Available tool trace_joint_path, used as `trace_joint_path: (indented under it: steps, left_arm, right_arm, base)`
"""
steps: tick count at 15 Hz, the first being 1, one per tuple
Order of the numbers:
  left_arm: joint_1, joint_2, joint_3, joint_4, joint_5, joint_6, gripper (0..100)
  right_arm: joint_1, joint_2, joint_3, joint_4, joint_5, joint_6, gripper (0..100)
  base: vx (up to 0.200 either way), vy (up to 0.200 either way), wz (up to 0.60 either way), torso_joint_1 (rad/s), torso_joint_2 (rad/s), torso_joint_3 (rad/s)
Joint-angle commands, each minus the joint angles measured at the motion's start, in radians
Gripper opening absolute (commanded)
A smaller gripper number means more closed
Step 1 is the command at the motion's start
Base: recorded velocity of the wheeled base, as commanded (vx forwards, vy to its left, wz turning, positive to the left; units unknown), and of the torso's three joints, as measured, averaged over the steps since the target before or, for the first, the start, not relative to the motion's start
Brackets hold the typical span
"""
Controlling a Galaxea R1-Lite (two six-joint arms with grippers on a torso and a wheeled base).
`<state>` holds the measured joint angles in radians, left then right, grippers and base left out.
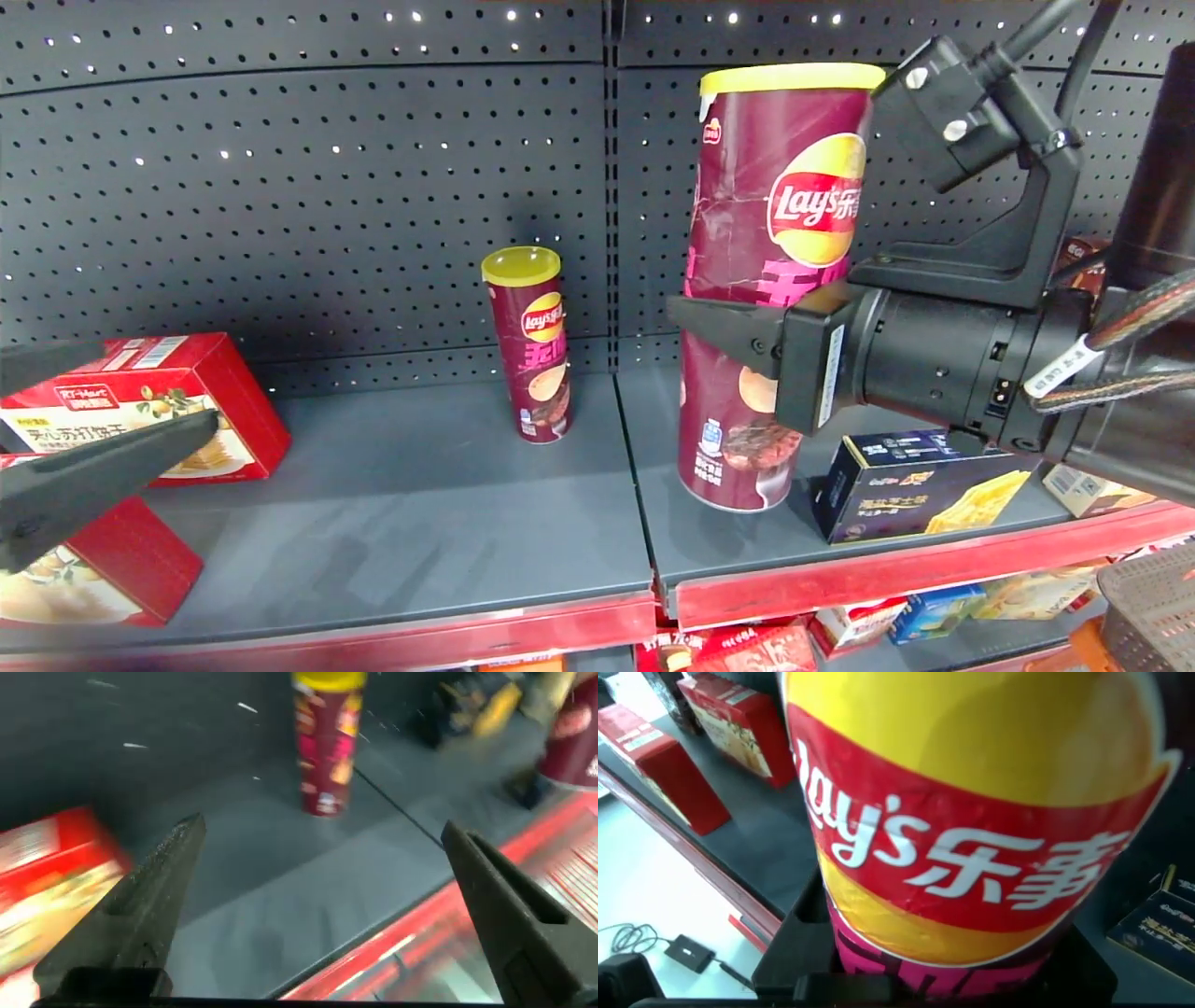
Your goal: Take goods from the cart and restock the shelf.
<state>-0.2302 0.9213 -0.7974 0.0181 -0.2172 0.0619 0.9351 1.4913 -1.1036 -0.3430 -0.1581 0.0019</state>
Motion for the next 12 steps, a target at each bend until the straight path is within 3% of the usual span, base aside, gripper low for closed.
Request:
trace_joint_path:
  steps: [1, 3, 6, 9, 12]
  left_arm:
    - [-0.027, 0.223, -0.034, -0.055, -0.065, 0.007, 100]
    - [-0.054, 0.312, -0.071, -0.084, -0.096, 0.007, 100]
    - [-0.066, 0.458, -0.128, -0.093, -0.188, -0.001, 100]
    - [-0.066, 0.530, -0.134, -0.101, -0.185, 0.001, 100]
    - [-0.035, 0.668, -0.160, -0.245, -0.159, -0.007, 100]
  right_arm:
    - [-0.001, -0.019, 0.005, -0.008, -0.003, 0.006, 0]
    - [-0.010, -0.032, 0.018, -0.008, -0.003, 0.007, 0]
    - [-0.022, -0.028, 0.027, -0.010, 0.003, 0.007, 0]
    - [-0.022, -0.023, 0.030, -0.010, 0.002, 0.007, 0]
    - [-0.024, -0.019, 0.031, -0.010, 0.006, 0.007, 0]
  base:
    - [0.000, 0.000, 0.00, 0.000, 0.00, 0.000]
    - [0.000, 0.000, 0.00, 0.000, 0.00, 0.000]
    - [0.000, 0.000, 0.00, 0.000, 0.00, 0.000]
    - [0.000, 0.000, 0.00, 0.000, 0.00, 0.000]
    - [0.000, 0.000, 0.00, 0.000, 0.00, 0.000]
